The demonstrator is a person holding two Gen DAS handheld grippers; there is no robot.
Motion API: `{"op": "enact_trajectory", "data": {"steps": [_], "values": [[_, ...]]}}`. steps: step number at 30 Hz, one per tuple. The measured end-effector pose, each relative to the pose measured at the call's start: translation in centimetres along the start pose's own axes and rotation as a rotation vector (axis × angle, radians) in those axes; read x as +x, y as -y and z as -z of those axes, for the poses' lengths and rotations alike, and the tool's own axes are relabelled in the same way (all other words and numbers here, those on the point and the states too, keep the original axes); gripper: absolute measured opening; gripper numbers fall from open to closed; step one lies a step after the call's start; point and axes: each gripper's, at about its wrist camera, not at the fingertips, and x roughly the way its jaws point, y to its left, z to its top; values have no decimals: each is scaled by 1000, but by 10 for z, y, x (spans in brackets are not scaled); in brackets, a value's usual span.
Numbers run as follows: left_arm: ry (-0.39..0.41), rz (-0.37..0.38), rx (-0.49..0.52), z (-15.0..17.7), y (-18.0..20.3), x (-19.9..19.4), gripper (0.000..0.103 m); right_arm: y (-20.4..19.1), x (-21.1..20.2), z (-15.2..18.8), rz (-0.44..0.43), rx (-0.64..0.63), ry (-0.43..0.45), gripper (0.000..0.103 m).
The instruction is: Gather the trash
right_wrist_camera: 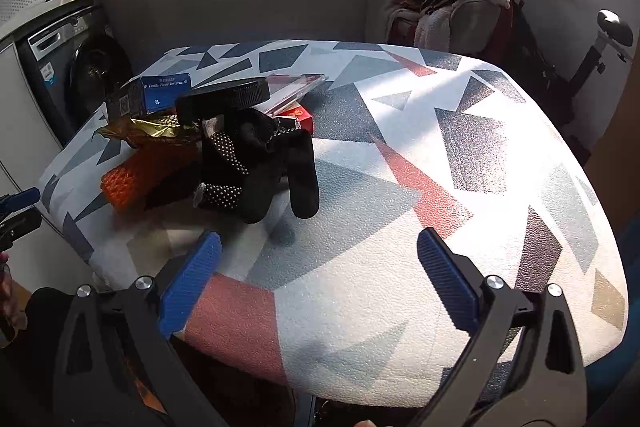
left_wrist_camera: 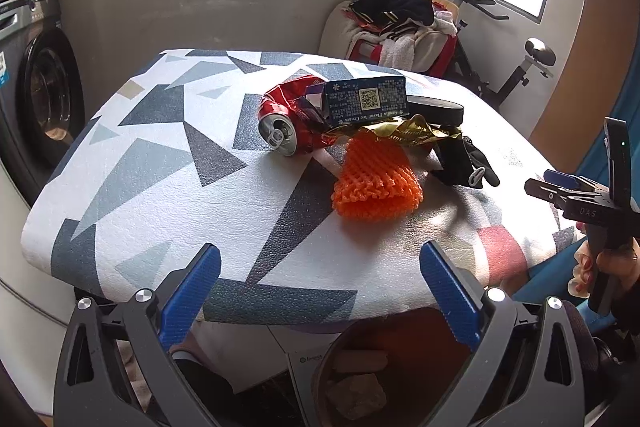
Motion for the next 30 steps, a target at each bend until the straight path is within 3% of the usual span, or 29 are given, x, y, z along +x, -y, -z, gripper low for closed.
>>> {"op": "enact_trajectory", "data": {"steps": [4, 7, 14, 19, 26, 30], "values": [[-7, 12, 4, -1, 0, 4, 97, -3, 8, -14, -48, 37, 4, 87], [-3, 13, 5, -5, -2, 6, 97, -13, 13, -27, -89, 21, 11, 87], [13, 18, -34, -18, -13, 9, 97, -52, 37, -76, -138, -100, 27, 97], [20, 14, -51, -23, -19, 9, 97, -71, 72, -105, -151, -142, -36, 97], [27, 22, -78, -28, -29, 11, 97, -82, 102, -118, -177, -138, -102, 97], [24, 48, -120, -35, -33, 16, 97, -81, 106, -116, -247, -122, -108, 92]]}}
